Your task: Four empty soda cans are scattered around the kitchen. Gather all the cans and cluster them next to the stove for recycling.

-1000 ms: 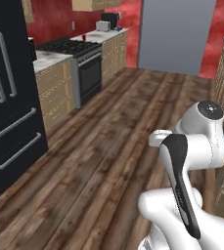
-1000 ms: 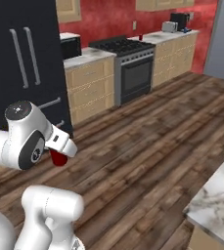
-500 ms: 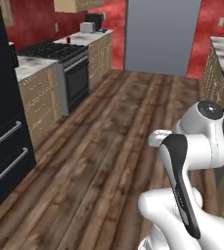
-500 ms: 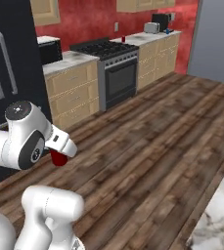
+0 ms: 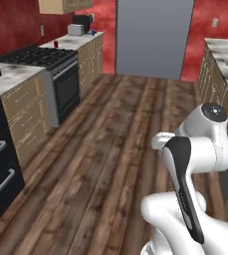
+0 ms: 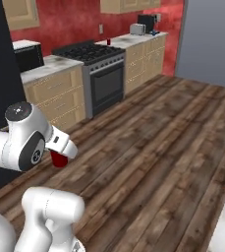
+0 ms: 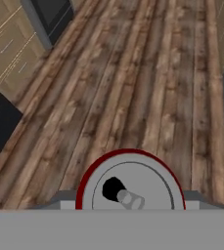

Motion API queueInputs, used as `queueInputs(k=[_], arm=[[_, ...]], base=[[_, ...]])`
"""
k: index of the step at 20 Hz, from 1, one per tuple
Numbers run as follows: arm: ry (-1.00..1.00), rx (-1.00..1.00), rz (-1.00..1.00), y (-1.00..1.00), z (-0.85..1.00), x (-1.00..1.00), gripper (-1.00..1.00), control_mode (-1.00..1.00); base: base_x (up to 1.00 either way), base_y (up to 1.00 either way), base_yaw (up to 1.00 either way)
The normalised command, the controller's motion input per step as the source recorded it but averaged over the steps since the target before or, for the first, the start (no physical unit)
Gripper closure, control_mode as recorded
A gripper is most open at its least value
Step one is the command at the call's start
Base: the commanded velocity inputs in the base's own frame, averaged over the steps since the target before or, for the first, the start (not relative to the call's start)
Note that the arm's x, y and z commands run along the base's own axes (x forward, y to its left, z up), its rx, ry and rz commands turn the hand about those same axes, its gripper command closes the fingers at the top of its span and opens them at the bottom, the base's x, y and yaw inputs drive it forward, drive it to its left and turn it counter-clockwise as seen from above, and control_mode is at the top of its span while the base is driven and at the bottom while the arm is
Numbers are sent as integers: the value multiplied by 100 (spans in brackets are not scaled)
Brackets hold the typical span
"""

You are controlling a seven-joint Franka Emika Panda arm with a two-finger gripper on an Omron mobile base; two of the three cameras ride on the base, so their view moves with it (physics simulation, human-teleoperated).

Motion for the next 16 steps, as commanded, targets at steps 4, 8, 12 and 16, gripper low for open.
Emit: queueInputs(k=[4, 8, 12, 16], arm=[[0, 0, 0, 0, 0, 0, 100, 100], [0, 0, 0, 0, 0, 0, 100, 100], [0, 0, 0, 0, 0, 0, 100, 100], [0, 0, 0, 0, 0, 0, 100, 100]], base=[[80, 14, -15], [87, 16, -11], [95, 21, -7], [99, 22, -4]])
